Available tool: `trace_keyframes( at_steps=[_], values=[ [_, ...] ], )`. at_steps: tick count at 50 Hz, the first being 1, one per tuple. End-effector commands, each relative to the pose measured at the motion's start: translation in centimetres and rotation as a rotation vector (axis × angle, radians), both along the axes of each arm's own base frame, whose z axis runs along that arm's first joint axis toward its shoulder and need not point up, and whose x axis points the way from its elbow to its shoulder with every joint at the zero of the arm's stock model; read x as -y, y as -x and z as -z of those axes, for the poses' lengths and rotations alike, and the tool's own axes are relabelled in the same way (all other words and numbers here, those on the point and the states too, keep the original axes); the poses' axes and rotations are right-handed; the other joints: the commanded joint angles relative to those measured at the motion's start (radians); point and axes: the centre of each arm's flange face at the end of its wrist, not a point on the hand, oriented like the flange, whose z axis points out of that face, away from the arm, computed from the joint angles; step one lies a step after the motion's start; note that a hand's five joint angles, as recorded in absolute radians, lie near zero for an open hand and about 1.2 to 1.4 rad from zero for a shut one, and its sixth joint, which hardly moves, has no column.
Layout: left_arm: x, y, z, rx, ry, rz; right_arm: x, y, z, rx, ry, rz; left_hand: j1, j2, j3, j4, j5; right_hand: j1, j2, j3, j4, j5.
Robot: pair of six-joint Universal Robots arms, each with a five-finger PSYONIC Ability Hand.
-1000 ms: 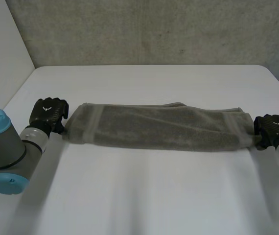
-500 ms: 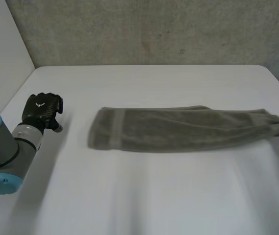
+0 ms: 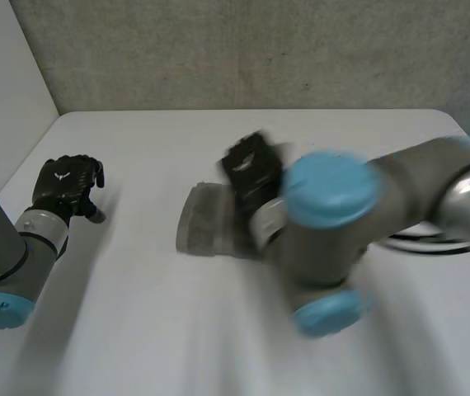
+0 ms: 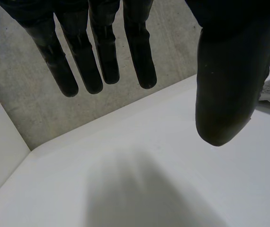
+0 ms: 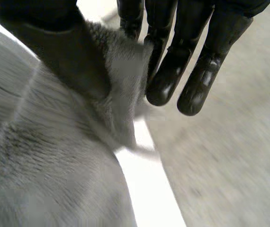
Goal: Fold the towel.
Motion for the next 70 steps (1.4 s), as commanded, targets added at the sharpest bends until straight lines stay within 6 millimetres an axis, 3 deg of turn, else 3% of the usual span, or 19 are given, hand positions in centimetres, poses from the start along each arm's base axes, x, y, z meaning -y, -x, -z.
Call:
trace_keyframes(
  at_steps=[1,4,6,7,9,14,15,19,20,22,30,41,53,55,57,58,59,66,70],
  values=[
    [-0.1,0.0,-0.1,0.000,0.002,-0.001,-1.7,-1.8,4.2,-0.151,0.002,-0.044,-0.057,-0.075,-0.078,-0.077,-0.040,-0.852,-0.850,-0.854,-0.850,-0.843],
    [-0.1,0.0,-0.1,0.000,0.000,0.001,-1.2,-1.3,3.5,-0.142,-0.002,-0.009,-0.060,-0.078,-0.081,-0.080,-0.043,-0.873,-0.871,-0.874,-0.871,-0.864],
    [-0.2,0.0,0.0,0.002,-0.001,0.004,-0.3,-0.2,1.2,-0.081,-0.005,0.033,-0.060,-0.078,-0.081,-0.080,-0.043,-0.853,-0.851,-0.854,-0.850,-0.844],
    [-0.2,0.0,0.0,0.002,-0.001,0.004,-0.3,-0.2,1.2,-0.081,-0.005,0.034,-0.060,-0.078,-0.081,-0.080,-0.043,-0.852,-0.850,-0.854,-0.850,-0.843],
    [-0.4,0.4,-0.1,0.002,0.000,0.015,1.6,2.4,-0.6,-0.015,-0.039,0.101,-0.069,-0.087,-0.090,-0.089,-0.052,-0.850,-0.848,-0.851,-0.847,-0.840],
    [-1.2,1.1,0.1,0.003,-0.009,0.039,2.6,6.3,-1.7,0.051,-0.117,0.145,-0.072,-0.090,-0.093,-0.092,-0.055,-0.850,-0.848,-0.851,-0.847,-0.840],
    [-1.2,1.1,0.1,0.003,-0.009,0.039,2.6,6.3,-1.7,0.051,-0.117,0.145,-0.072,-0.090,-0.093,-0.092,-0.055,-0.850,-0.848,-0.851,-0.847,-0.840],
    [-2.9,2.9,0.1,0.005,-0.016,0.102,2.7,9.9,0.1,0.056,-0.227,0.151,-0.072,-0.090,-0.093,-0.092,-0.055,-0.826,-0.824,-0.827,-0.824,-0.817],
    [-2.9,2.9,0.1,0.005,-0.016,0.102,2.7,9.9,0.1,0.056,-0.227,0.151,-0.072,-0.090,-0.093,-0.092,-0.055,-0.826,-0.824,-0.827,-0.824,-0.817],
    [-4.0,3.9,0.2,0.008,-0.021,0.139,3.4,12.8,1.9,0.085,-0.307,0.176,-0.072,-0.090,-0.093,-0.092,-0.055,-0.695,-0.693,-0.696,-0.693,-0.686],
    [-5.9,5.7,0.2,0.011,-0.023,0.201,4.7,17.5,5.1,0.261,-0.409,0.232,-0.072,-0.090,-0.093,-0.092,-0.055,-0.518,-0.516,-0.519,-0.516,-0.509],
    [-6.2,5.9,0.7,0.017,-0.039,0.206,5.5,17.7,6.6,0.443,-0.517,0.220,-0.110,-0.128,-0.131,-0.130,-0.093,-0.430,-0.428,-0.431,-0.427,-0.421],
    [-6.0,5.7,0.8,0.018,-0.038,0.201,5.6,17.5,8.6,0.468,-0.571,0.225,-0.122,-0.140,-0.143,-0.141,-0.105,-0.427,-0.425,-0.428,-0.425,-0.418],
    [-6.1,5.7,0.9,0.019,-0.041,0.201,5.7,17.4,8.8,0.469,-0.569,0.224,-0.122,-0.140,-0.143,-0.141,-0.105,-0.368,-0.366,-0.369,-0.366,-0.359],
    [-6.1,5.8,0.9,0.020,-0.041,0.203,6.0,17.5,9.0,0.470,-0.562,0.228,-0.122,-0.140,-0.143,-0.141,-0.105,0.072,0.074,0.071,0.075,0.082],
    [-6.1,5.8,0.9,0.020,-0.041,0.203,6.0,17.5,9.0,0.470,-0.562,0.228,-0.122,-0.140,-0.143,-0.141,-0.105,0.075,0.077,0.074,0.077,0.084],
    [-6.1,5.8,0.9,0.020,-0.041,0.203,6.1,17.5,9.0,0.467,-0.552,0.232,-0.122,-0.140,-0.143,-0.141,-0.105,0.327,0.329,0.326,0.329,0.336],
    [-6.1,5.7,0.9,0.020,-0.041,0.201,6.1,18.1,7.7,0.456,-0.526,0.261,-0.125,-0.143,-0.146,-0.144,-0.108,0.330,0.332,0.329,0.332,0.339],
    [-6.2,5.6,0.8,0.021,-0.042,0.200,4.2,18.9,6.5,0.393,-0.580,0.297,-0.137,-0.154,-0.158,-0.156,-0.119,0.330,0.332,0.329,0.332,0.339]
  ],
)
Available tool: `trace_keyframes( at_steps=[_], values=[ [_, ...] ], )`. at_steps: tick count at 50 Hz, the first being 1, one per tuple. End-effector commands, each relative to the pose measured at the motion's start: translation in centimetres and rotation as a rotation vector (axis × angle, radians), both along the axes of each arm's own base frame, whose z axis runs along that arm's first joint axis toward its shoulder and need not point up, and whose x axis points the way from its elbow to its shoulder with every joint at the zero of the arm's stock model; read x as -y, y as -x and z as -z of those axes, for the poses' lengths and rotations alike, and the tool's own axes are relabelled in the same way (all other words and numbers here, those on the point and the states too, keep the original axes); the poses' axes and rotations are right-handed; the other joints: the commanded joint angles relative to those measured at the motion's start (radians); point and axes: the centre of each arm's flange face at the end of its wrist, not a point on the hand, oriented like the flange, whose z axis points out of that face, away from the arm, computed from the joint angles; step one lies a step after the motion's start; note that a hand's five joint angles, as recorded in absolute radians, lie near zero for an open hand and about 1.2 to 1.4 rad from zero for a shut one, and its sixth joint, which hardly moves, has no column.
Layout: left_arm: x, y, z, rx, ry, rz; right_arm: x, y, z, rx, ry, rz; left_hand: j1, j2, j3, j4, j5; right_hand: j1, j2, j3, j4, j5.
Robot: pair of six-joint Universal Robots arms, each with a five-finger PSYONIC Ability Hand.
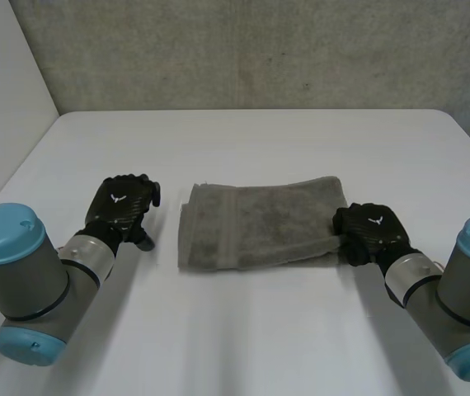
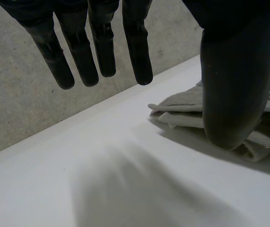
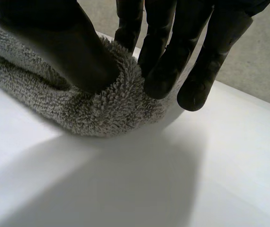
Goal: Fold the towel.
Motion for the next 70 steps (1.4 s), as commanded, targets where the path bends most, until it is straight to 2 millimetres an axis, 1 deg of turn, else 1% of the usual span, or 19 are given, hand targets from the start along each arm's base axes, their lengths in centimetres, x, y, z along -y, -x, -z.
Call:
trace_keyframes(
  at_steps=[1,4,9,15,17,20,22,23,25,28,30,37,39,43,48,50,55,63,70],
  values=[
    [-0.1,-0.2,-0.1,0.000,-0.001,-0.004,-2.6,1.7,-1.4,-0.105,-0.109,0.016,-0.066,-0.082,-0.084,-0.080,-0.038,0.080,0.118,0.048,0.050,0.065],
    [-0.1,-0.2,-0.1,0.000,0.000,-0.004,-3.0,2.8,-1.2,-0.155,-0.155,0.024,-0.066,-0.082,-0.084,-0.080,-0.039,0.080,0.118,0.048,0.050,0.065],
    [0.0,-0.3,-0.6,-0.009,0.009,-0.009,-3.5,7.0,-1.9,-0.455,-0.165,0.013,-0.069,-0.085,-0.087,-0.083,-0.042,0.080,0.118,0.048,0.050,0.065],
    [0.3,-0.1,-2.1,-0.030,0.051,-0.007,-3.1,7.1,-3.6,-0.565,-0.068,-0.013,-0.063,-0.079,-0.081,-0.077,-0.036,0.080,0.118,0.048,0.050,0.065],
    [0.5,0.2,-4.2,-0.054,0.100,-0.005,-3.4,4.4,-5.6,-0.499,0.010,-0.059,-0.052,-0.067,-0.069,-0.065,-0.024,0.080,0.118,0.048,0.050,0.065],
    [0.4,0.4,-5.2,-0.075,0.111,0.000,-4.0,2.5,-6.5,-0.449,0.041,-0.093,-0.055,-0.070,-0.072,-0.068,-0.027,0.080,0.118,0.048,0.050,0.065],
    [-0.2,1.3,-6.7,-0.135,0.095,0.022,-5.5,-1.1,-7.9,-0.375,0.088,-0.165,-0.060,-0.076,-0.078,-0.074,-0.033,0.080,0.118,0.048,0.050,0.065],
    [-0.2,1.3,-6.7,-0.135,0.095,0.022,-5.5,-1.1,-7.9,-0.375,0.088,-0.165,-0.060,-0.076,-0.078,-0.074,-0.033,0.080,0.118,0.048,0.050,0.065],
    [-0.5,1.8,-8.6,-0.220,0.082,0.037,-8.0,-5.1,-8.4,-0.378,0.142,-0.253,-0.066,-0.082,-0.084,-0.080,-0.039,0.080,0.118,0.048,0.050,0.065],
    [-0.5,2.0,-10.1,-0.294,0.077,0.033,-9.6,-7.2,-8.1,-0.394,0.162,-0.303,-0.066,-0.082,-0.084,-0.080,-0.039,0.080,0.118,0.048,0.050,0.065],
    [-0.3,2.0,-10.6,-0.327,0.077,0.028,-12.4,-10.3,-7.2,-0.417,0.184,-0.376,-0.063,-0.079,-0.081,-0.077,-0.036,0.080,0.118,0.048,0.050,0.065],
    [-0.4,2.5,-10.8,-0.388,0.051,0.027,-15.0,-12.9,-3.6,-0.476,0.152,-0.455,-0.063,-0.079,-0.081,-0.077,-0.036,0.037,0.075,0.005,0.007,0.022],
    [-0.4,2.7,-10.2,-0.380,0.036,0.028,-15.5,-13.2,-3.0,-0.476,0.138,-0.469,-0.066,-0.082,-0.084,-0.080,-0.039,-0.813,-0.775,-0.845,-0.843,-0.828],
    [-0.2,2.8,-9.3,-0.369,0.011,0.023,-15.1,-13.0,-3.4,-0.464,0.142,-0.447,-0.066,-0.082,-0.084,-0.080,-0.039,-1.122,-1.083,-1.153,-1.151,-1.137],
    [0.0,2.9,-8.5,-0.367,-0.011,0.022,-14.1,-12.0,-5.7,-0.381,0.152,-0.388,-0.066,-0.082,-0.084,-0.080,-0.039,-1.142,-1.103,-1.173,-1.171,-1.157],
    [-0.1,3.1,-8.2,-0.365,-0.020,0.027,-12.1,-10.4,-7.6,-0.308,0.137,-0.314,-0.066,-0.082,-0.084,-0.080,-0.039,-1.142,-1.103,-1.173,-1.171,-1.157],
    [-1.4,4.6,-7.8,-0.361,-0.039,0.077,-9.5,-7.6,-8.7,-0.222,0.083,-0.258,-0.066,-0.082,-0.084,-0.080,-0.039,-1.142,-1.103,-1.173,-1.171,-1.157],
    [-4.5,7.9,-6.7,-0.350,-0.080,0.190,-5.6,-2.9,-7.6,-0.109,-0.054,-0.160,-0.066,-0.082,-0.084,-0.080,-0.039,-1.142,-1.103,-1.173,-1.171,-1.157],
    [-6.2,10.1,-5.0,-0.376,-0.155,0.253,-3.9,-1.2,-6.7,0.014,-0.138,-0.093,-0.066,-0.082,-0.084,-0.080,-0.039,-1.142,-1.103,-1.173,-1.171,-1.157]
  ],
)
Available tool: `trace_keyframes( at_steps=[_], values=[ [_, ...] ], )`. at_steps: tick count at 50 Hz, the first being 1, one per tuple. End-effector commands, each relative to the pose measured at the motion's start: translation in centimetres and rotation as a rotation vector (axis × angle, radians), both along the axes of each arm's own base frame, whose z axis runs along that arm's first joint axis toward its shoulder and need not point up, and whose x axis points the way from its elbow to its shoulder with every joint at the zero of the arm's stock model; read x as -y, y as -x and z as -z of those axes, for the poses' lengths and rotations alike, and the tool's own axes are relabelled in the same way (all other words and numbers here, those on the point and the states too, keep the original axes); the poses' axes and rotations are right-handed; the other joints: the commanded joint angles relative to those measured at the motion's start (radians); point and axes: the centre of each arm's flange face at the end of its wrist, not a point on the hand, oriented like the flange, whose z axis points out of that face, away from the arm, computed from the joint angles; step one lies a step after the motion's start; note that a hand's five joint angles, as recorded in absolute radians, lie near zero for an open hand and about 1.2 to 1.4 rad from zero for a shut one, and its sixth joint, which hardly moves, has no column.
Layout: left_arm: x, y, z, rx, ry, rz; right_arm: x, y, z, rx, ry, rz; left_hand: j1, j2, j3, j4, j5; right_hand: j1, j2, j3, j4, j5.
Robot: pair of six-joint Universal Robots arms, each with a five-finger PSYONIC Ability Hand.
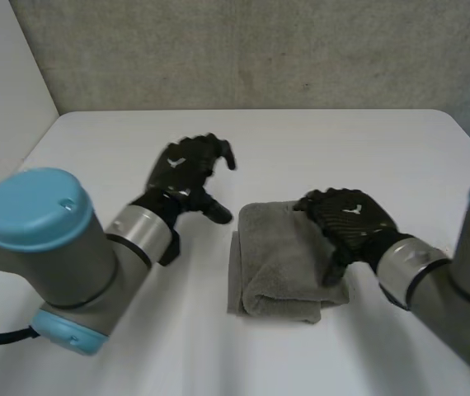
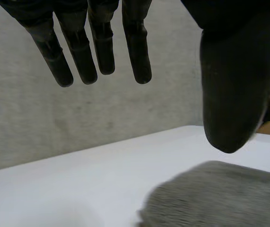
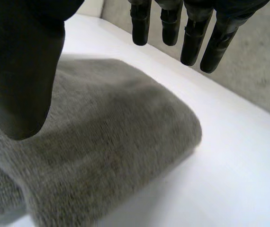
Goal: Fold the towel.
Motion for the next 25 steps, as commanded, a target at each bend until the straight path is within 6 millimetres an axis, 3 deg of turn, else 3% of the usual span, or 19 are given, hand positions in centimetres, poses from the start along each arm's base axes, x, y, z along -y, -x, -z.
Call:
trace_keyframes(
  at_steps=[1,10,15,25],
  values=[
    [-1.9,2.5,2.2,-0.028,-0.081,0.082,2.2,2.2,1.4,0.136,-0.107,0.101,-0.038,-0.052,-0.055,-0.053,-0.009,-0.053,-0.073,-0.071,-0.086,-0.060],
    [-2.2,3.4,6.4,-0.004,-0.195,0.091,3.4,2.8,4.0,0.230,-0.169,0.154,-0.036,-0.049,-0.053,-0.050,-0.007,-0.053,-0.073,-0.071,-0.086,-0.060],
    [-2.1,3.2,7.8,0.021,-0.221,0.075,3.4,2.7,5.0,0.227,-0.185,0.150,-0.038,-0.052,-0.055,-0.053,-0.009,-0.053,-0.073,-0.071,-0.086,-0.060],
    [-2.0,3.0,8.7,0.038,-0.238,0.053,3.6,2.6,6.7,0.204,-0.226,0.148,-0.038,-0.052,-0.055,-0.053,-0.009,-0.053,-0.073,-0.071,-0.086,-0.060]
  ],
)
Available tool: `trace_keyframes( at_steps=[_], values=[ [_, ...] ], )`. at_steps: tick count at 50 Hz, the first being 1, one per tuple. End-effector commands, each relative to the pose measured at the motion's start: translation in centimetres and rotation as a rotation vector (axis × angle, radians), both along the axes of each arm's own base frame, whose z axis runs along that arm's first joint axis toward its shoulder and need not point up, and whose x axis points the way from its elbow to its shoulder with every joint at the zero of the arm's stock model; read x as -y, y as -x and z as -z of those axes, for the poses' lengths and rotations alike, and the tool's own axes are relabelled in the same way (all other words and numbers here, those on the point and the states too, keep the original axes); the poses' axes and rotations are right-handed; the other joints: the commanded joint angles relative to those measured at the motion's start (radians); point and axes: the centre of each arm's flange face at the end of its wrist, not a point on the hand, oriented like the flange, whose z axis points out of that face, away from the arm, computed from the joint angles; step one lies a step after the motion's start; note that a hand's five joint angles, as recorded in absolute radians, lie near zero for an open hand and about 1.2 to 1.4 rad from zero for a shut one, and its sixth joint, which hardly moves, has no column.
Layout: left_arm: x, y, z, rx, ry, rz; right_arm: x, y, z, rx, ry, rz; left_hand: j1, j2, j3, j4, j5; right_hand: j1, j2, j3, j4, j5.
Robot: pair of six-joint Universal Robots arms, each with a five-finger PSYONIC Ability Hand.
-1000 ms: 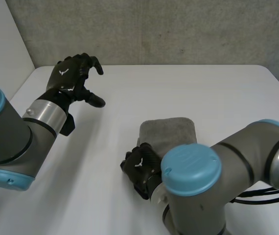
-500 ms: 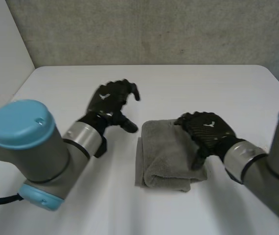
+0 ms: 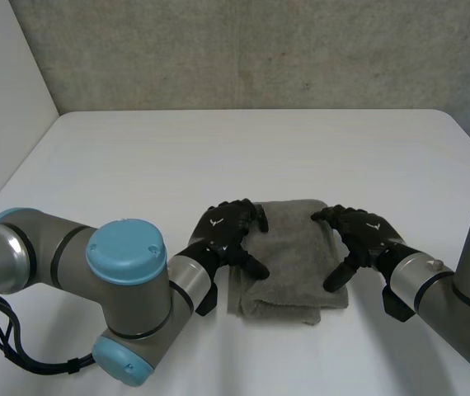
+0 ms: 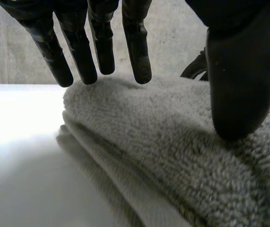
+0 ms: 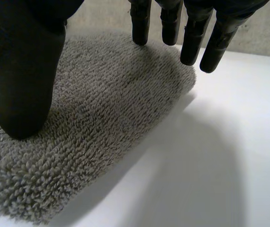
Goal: Fold the towel.
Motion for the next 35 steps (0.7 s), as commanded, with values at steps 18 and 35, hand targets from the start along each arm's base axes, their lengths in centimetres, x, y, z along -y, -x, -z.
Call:
trace_keyframes(
  at_steps=[18,35],
  values=[
    [0.0,-0.8,-3.7,0.006,0.004,-0.020,0.4,-0.6,-2.5,-0.012,0.068,-0.015,-0.215,-0.227,-0.232,-0.229,-0.185,-0.050,-0.073,-0.071,-0.086,-0.060],
    [1.5,-6.4,-18.3,0.010,0.222,-0.157,-0.3,-0.8,-17.2,0.000,0.348,0.163,-0.264,-0.277,-0.282,-0.279,-0.235,-0.050,-0.073,-0.071,-0.086,-0.060]
  ],
)
